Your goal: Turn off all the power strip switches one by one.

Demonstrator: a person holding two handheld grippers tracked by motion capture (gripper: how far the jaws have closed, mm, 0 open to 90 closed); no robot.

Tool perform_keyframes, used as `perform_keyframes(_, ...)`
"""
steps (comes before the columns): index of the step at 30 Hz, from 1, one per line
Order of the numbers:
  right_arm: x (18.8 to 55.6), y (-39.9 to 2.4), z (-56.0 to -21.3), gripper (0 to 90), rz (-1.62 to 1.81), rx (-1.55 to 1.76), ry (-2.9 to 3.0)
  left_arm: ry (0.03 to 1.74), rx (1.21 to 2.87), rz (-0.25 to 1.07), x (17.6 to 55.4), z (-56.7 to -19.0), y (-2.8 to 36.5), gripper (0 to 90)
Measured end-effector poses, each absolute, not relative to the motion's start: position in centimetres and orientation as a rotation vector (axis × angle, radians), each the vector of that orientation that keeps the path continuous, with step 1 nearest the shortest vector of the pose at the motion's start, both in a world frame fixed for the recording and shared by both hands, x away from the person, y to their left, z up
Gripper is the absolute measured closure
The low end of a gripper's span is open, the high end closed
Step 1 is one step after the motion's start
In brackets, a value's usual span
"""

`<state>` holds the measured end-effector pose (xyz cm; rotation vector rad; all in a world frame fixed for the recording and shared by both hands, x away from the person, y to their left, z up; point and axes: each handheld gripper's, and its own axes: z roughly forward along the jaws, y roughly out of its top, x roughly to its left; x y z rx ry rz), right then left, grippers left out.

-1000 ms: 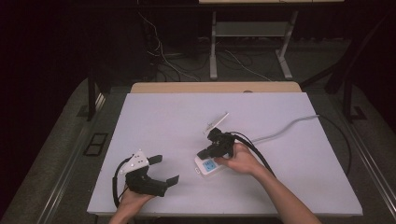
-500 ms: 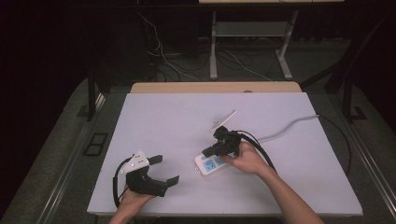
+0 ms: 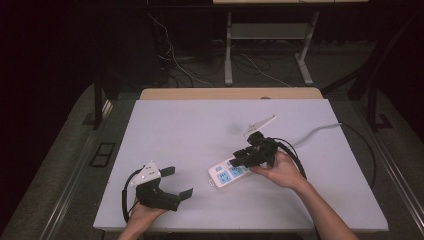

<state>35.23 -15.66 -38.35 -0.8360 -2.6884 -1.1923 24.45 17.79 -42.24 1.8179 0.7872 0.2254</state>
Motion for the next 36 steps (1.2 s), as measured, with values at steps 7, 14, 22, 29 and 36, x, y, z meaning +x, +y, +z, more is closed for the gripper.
perform_keyframes(7,33.2,-18.9,-38.1,15.7,-1.274,-0.927,-2.699,0.788,1.818,0.222,24.5,-42.3,17.7,0.0)
perform_keyframes(14,31.4,-22.5,-37.9,0.2,-1.322,-1.055,-2.656,0.787,1.819,0.219,24.4,-42.3,17.5,0.0)
perform_keyframes(22,29.3,-25.8,-38.7,0.3,-1.38,-1.182,-2.59,0.79,1.82,0.219,24.4,-42.3,17.5,0.0)
perform_keyframes(29,27.6,-27.6,-39.8,0.3,-1.425,-1.282,-2.551,0.805,1.847,0.214,24.5,-42.4,17.5,0.0)
perform_keyframes(36,26.0,-29.3,-41.2,0.3,-1.475,-1.367,-2.517,0.821,1.872,0.203,24.7,-42.6,17.4,0.0)
